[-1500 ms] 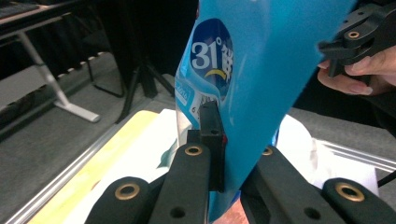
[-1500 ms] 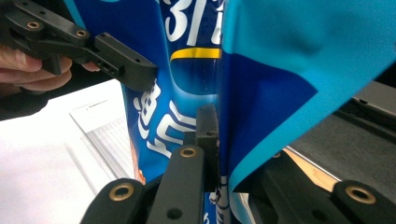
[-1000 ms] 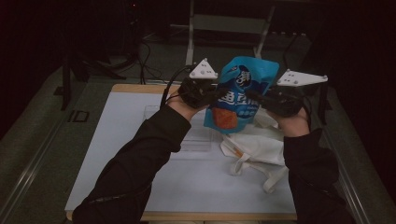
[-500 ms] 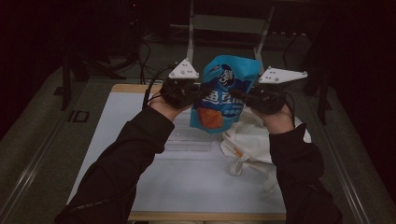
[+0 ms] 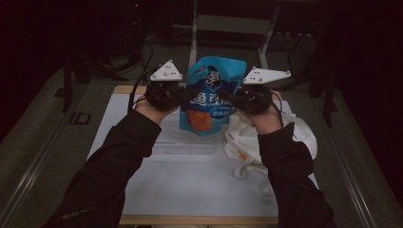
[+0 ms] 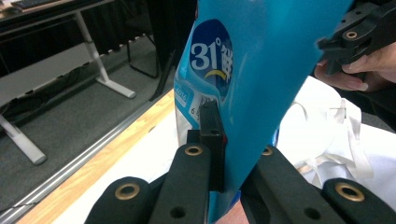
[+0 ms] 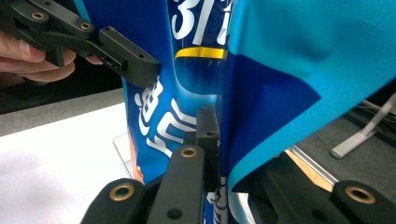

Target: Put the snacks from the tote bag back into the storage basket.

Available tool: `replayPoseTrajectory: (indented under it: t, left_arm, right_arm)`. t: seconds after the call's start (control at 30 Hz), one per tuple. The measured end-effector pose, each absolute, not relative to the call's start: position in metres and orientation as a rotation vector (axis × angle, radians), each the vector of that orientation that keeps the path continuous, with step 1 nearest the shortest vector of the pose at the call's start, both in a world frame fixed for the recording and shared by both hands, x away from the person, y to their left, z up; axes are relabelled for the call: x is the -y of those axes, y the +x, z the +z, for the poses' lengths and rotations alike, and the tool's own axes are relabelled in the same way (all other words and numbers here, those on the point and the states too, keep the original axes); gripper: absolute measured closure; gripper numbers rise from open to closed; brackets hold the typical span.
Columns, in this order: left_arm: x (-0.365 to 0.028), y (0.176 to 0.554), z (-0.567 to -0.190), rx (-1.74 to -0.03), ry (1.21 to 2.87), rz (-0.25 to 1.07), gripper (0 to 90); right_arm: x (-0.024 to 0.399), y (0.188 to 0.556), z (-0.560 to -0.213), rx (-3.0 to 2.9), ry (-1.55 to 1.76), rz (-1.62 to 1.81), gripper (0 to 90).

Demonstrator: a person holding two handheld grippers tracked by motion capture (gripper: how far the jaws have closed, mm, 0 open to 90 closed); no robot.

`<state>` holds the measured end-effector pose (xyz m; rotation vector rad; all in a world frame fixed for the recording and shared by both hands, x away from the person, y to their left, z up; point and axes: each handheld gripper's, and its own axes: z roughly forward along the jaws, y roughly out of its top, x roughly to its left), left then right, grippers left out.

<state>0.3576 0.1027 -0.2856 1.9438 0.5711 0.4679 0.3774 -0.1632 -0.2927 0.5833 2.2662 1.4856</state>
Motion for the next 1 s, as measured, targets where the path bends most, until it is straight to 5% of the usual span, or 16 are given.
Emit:
replayPoseTrajectory:
  t: [1.0]
  left_arm:
    - [-0.161,0.374,-0.321,-0.612,1.947,0.452,90.0]
  right_arm:
    - [0.101,0.398,-0.324,-2.324,0.563,1.466,86.8]
